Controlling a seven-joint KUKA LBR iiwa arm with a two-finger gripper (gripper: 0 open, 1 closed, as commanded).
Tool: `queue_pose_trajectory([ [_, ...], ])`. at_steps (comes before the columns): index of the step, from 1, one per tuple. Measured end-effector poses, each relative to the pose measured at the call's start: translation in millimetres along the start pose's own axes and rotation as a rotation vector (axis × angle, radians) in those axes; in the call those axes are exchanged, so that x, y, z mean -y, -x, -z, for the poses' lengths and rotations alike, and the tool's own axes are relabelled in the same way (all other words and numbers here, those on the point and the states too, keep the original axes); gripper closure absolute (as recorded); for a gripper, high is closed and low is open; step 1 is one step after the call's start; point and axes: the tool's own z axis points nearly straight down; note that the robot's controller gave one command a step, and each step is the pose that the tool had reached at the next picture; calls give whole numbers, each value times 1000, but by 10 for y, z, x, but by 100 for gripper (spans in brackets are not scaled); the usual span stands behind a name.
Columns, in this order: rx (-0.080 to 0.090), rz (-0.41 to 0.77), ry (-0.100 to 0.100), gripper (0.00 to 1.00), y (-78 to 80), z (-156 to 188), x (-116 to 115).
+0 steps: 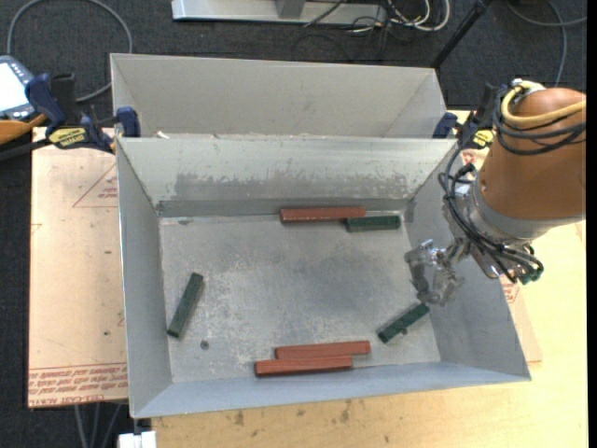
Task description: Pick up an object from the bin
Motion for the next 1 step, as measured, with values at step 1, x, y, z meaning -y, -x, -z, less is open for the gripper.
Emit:
queue_pose_trajectory([
  [1, -8, -1, 5, 0, -16, -44, -6],
])
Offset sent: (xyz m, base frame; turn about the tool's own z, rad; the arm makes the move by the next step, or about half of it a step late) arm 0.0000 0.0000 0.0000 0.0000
